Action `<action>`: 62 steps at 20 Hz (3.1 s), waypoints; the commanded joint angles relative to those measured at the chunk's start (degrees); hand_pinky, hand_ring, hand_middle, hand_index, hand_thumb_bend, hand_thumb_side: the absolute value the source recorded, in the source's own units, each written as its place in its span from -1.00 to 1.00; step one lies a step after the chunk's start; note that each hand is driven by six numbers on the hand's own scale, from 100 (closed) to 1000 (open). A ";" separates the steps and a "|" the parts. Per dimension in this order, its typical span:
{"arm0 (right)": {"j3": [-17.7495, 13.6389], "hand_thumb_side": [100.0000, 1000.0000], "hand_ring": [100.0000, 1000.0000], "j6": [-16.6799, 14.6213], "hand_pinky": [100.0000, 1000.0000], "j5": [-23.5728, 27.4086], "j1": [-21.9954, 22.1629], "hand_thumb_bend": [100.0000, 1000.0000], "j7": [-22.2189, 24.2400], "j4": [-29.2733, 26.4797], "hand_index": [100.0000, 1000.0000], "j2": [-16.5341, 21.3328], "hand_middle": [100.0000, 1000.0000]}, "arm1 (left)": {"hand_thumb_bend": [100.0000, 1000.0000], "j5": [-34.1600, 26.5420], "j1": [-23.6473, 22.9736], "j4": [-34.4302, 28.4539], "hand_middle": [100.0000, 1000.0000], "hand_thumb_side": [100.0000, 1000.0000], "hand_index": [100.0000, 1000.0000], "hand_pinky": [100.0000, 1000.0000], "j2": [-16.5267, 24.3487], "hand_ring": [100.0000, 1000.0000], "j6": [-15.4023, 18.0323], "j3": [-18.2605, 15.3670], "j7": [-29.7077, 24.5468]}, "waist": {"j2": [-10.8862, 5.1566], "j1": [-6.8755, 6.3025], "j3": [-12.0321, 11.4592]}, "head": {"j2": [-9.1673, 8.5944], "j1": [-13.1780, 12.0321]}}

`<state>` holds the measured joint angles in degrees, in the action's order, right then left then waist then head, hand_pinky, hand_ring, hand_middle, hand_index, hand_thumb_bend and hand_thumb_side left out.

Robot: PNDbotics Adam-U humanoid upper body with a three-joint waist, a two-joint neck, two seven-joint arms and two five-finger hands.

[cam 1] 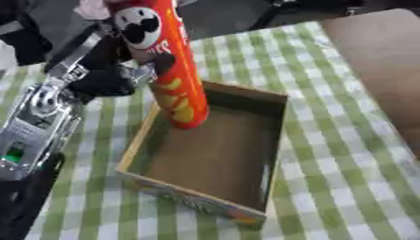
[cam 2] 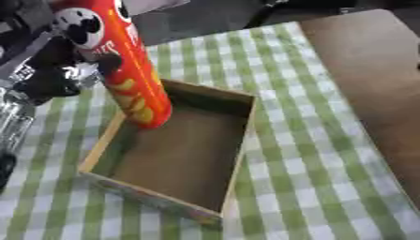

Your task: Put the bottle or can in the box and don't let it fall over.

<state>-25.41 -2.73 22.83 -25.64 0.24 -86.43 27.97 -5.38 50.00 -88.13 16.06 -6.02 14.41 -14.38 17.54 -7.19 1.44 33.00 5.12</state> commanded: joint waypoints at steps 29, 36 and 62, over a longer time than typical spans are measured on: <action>-0.57 -0.40 1.00 0.45 1.00 0.90 -0.88 -0.46 -0.42 -1.06 0.99 1.29 1.00 | -0.38 11.01 -0.01 0.58 1.00 0.42 0.90 1.00 0.26 1.00 6.88 0.05 -8.24 | -1.88 0.19 0.00 | -0.44 -0.03; -0.54 -0.39 1.00 0.64 1.00 1.04 -1.00 -0.46 -0.60 -1.04 0.99 1.20 1.00 | 0.39 14.30 0.10 0.71 1.00 0.69 0.93 1.00 0.14 1.00 8.58 0.02 -9.36 | -1.84 0.18 0.09 | -0.33 0.09; -1.47 -0.39 1.00 0.38 1.00 0.79 -0.34 -0.47 -1.64 -1.16 0.99 2.31 1.00 | -0.89 2.68 -18.23 -11.70 1.00 0.45 0.78 1.00 14.21 1.00 5.59 -17.48 9.88 | -1.70 0.11 -1.96 | -0.85 2.31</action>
<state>-26.43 -2.20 23.53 -25.59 -1.25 -86.43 28.06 -1.93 31.35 -98.67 27.69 -0.60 -1.32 -5.85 16.88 -7.58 -0.50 32.76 7.25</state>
